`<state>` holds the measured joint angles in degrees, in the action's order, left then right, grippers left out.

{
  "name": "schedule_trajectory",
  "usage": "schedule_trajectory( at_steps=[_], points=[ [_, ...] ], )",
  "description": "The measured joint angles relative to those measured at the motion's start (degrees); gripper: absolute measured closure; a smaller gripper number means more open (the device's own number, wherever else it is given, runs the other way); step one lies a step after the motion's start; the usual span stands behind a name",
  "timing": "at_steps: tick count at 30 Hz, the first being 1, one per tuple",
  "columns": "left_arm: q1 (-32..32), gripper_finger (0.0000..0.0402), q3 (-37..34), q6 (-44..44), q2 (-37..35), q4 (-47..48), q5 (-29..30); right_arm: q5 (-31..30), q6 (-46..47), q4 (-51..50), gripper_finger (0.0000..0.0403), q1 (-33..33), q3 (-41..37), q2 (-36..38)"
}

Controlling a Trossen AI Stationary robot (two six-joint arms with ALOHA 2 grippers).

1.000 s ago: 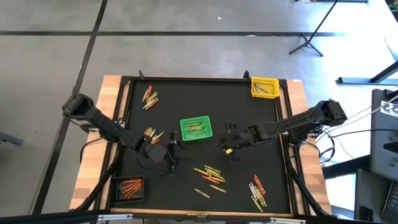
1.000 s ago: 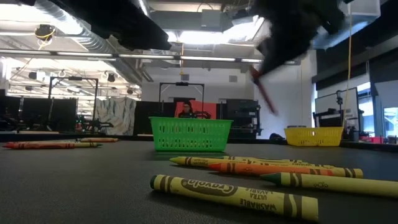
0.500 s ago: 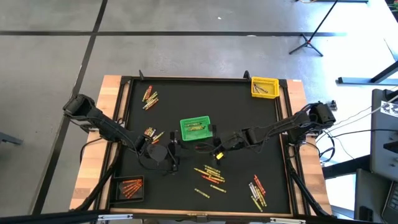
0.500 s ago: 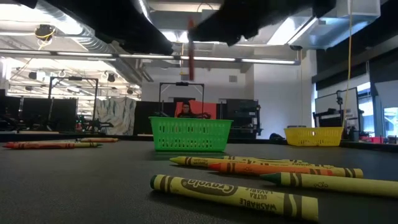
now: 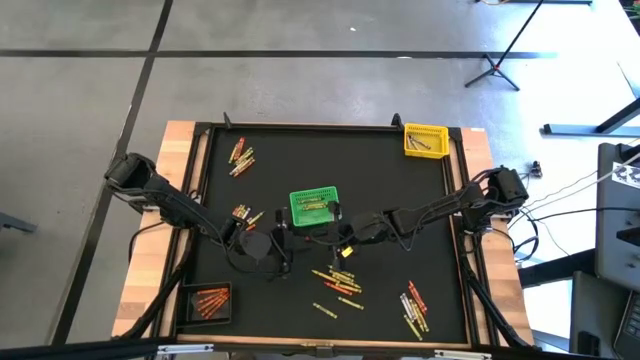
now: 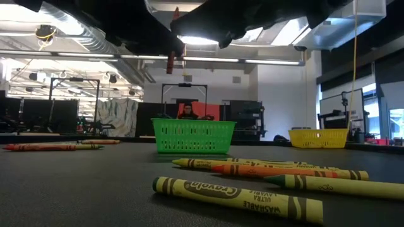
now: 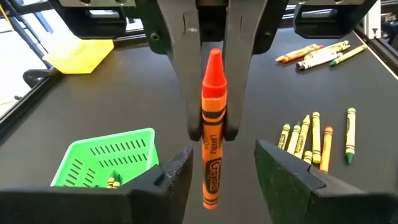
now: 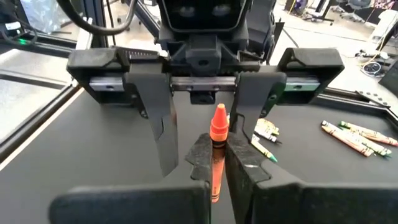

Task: Sort crayons
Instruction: Put the orange crayon into the black bin

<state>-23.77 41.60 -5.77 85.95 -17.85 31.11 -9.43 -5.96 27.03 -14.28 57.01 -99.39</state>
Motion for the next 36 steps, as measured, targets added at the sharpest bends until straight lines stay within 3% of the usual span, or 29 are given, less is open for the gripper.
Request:
schedule_trajectory(
  at_steps=[5, 16, 22, 27, 30, 36],
  points=[
    [-0.2, 0.0275, 0.0, 2.4, 0.0, 0.0, -0.4, 0.0, 0.0, -0.1, 0.0381, 0.0, 0.0, 0.0],
    [-0.4, 0.0391, 0.0, 3.3, 0.0, -1.6, 0.0, 2.1, 3.8, -0.1, 0.0378, 0.0, 0.0, 0.0],
    [-1.2, 0.0390, 1.2, 2.9, -0.2, 1.6, -0.1, 3.3, 5.7, -1.9, 0.0313, 0.0, 0.0, 0.8],
    [-3.9, 0.0393, 6.0, 0.0, -0.6, 14.9, -0.2, 11.7, 5.9, -9.0, 0.0259, -0.2, 0.0, 6.3],
    [-5.9, 0.0392, 8.8, -3.7, -0.6, 23.0, -0.3, 12.8, 5.8, -14.1, 0.0248, -1.1, 0.0, 8.2],
    [-8.6, 0.0392, 14.6, -14.9, -0.6, 42.9, -9.7, 13.0, 4.2, -17.0, 0.0250, -2.7, 0.0, 8.4]
  ],
)
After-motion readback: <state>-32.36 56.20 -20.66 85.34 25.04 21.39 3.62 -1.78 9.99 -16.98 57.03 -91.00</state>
